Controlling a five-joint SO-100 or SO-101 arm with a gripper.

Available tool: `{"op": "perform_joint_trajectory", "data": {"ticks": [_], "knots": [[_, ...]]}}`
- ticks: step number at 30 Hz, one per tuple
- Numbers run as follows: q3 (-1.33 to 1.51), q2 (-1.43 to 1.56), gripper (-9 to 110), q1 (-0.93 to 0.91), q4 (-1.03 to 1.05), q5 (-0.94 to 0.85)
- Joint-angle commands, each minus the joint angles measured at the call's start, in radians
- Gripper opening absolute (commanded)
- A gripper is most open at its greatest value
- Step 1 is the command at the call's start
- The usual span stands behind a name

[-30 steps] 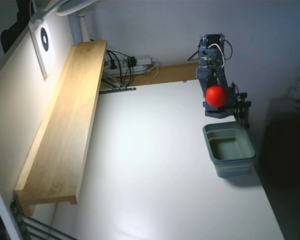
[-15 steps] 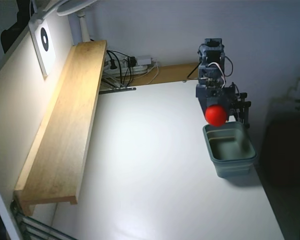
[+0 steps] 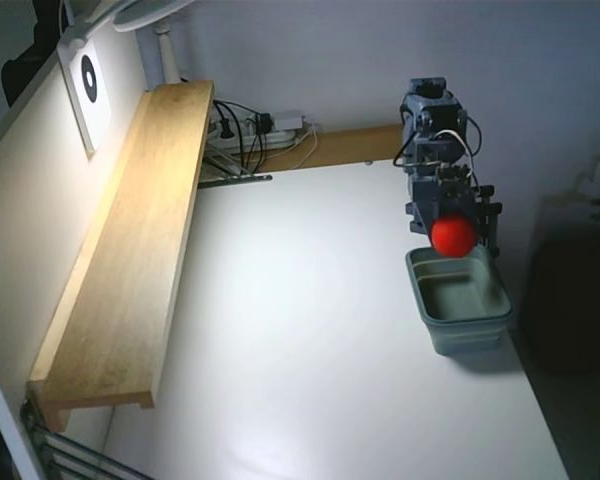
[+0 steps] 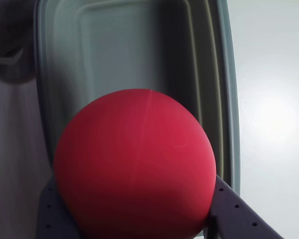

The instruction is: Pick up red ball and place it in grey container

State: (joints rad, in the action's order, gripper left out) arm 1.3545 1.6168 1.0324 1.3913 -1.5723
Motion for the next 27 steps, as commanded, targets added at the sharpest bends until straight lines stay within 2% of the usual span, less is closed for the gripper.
{"op": "perform_joint_trajectory", "data": {"ticks": [1, 10, 11, 27], "knots": [[-0.055, 0.022, 23, 0.026, -0.004, 0.002], [-0.055, 0.022, 23, 0.026, -0.004, 0.002], [-0.055, 0.022, 38, 0.026, -0.004, 0.002], [-0.055, 0.022, 38, 0.026, -0.004, 0.002]]}}
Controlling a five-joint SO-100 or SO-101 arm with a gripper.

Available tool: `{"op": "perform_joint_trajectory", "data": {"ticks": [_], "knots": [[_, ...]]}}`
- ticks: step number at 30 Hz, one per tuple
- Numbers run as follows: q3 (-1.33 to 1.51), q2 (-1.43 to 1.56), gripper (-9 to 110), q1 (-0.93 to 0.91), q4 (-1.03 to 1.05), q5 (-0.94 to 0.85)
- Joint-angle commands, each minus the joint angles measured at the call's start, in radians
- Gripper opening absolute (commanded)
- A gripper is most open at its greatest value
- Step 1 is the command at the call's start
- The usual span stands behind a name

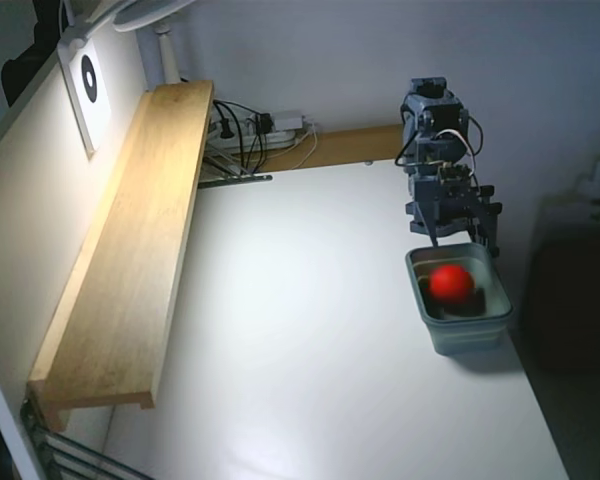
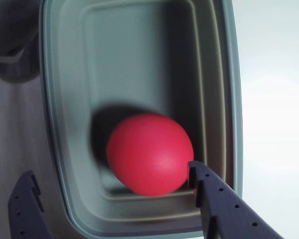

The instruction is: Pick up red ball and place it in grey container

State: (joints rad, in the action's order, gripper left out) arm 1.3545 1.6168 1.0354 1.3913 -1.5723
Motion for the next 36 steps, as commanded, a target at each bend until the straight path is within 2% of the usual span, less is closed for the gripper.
{"op": "perform_joint_trajectory", "data": {"ticks": [1, 17, 36], "knots": [[-0.055, 0.022, 38, 0.023, -0.004, 0.002], [-0.053, 0.055, 35, -0.095, 0.022, 0.002], [-0.048, 0.168, 25, -0.497, 0.113, 0.002]]}}
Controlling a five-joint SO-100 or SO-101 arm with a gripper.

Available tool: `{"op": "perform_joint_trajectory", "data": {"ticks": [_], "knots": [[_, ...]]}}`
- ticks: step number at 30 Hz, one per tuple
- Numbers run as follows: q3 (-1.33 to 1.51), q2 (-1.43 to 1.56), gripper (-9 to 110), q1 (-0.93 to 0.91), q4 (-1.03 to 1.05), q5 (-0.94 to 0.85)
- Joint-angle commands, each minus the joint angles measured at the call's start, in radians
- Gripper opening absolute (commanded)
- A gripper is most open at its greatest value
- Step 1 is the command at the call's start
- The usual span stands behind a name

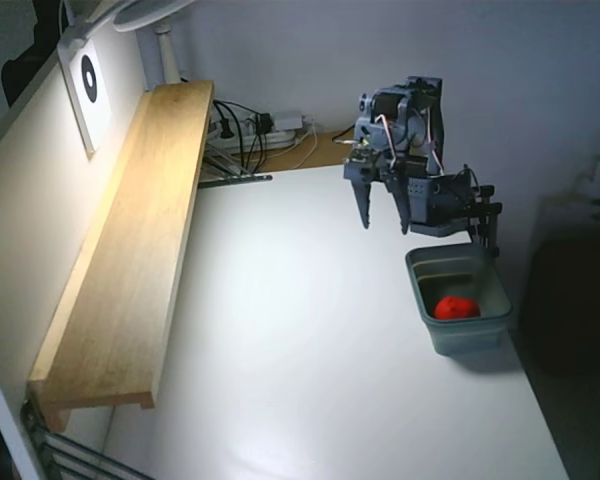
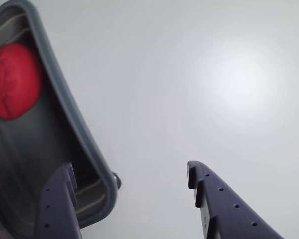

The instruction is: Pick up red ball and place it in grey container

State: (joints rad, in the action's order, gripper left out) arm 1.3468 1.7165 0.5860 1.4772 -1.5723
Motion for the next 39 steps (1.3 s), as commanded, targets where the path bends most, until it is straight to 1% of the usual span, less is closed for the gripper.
{"op": "perform_joint_trajectory", "data": {"ticks": [1, 25, 39], "knots": [[-0.040, 0.076, 24, -0.076, 0.034, 0.002], [-0.031, 0.249, 8, -0.695, 0.174, 0.002], [-0.027, 0.327, 1, -0.974, 0.237, 0.002]]}}
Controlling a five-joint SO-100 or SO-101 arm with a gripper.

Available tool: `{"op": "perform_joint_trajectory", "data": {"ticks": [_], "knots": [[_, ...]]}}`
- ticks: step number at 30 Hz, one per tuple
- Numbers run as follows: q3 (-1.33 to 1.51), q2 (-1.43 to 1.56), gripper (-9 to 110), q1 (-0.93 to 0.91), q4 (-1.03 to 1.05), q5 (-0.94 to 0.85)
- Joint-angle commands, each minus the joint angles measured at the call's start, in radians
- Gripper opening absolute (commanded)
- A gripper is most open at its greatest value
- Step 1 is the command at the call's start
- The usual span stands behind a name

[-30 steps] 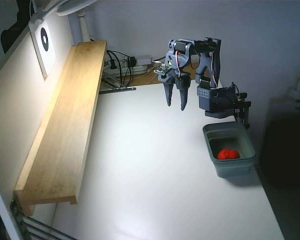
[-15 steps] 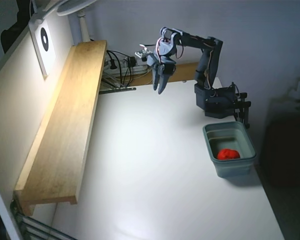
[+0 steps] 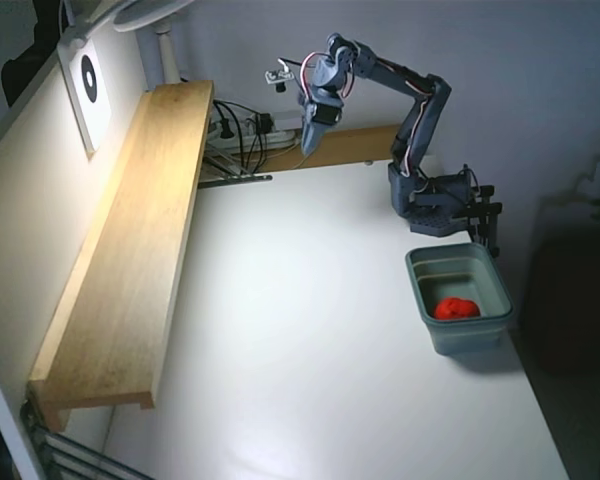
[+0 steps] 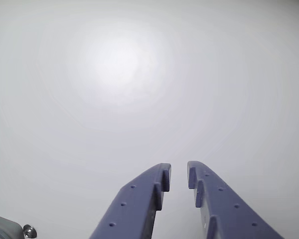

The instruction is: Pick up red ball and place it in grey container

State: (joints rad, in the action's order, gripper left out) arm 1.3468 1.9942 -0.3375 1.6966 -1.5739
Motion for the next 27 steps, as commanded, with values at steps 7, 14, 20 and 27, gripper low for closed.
{"op": "perform_joint_trajectory", "data": {"ticks": [7, 14, 20, 27], "knots": [[-0.025, 0.074, -2, -0.141, 0.039, 0.003], [-0.025, 0.086, -3, -0.183, 0.048, 0.003], [-0.025, 0.087, -3, -0.186, 0.049, 0.003], [-0.025, 0.087, -3, -0.186, 0.049, 0.003]]}}
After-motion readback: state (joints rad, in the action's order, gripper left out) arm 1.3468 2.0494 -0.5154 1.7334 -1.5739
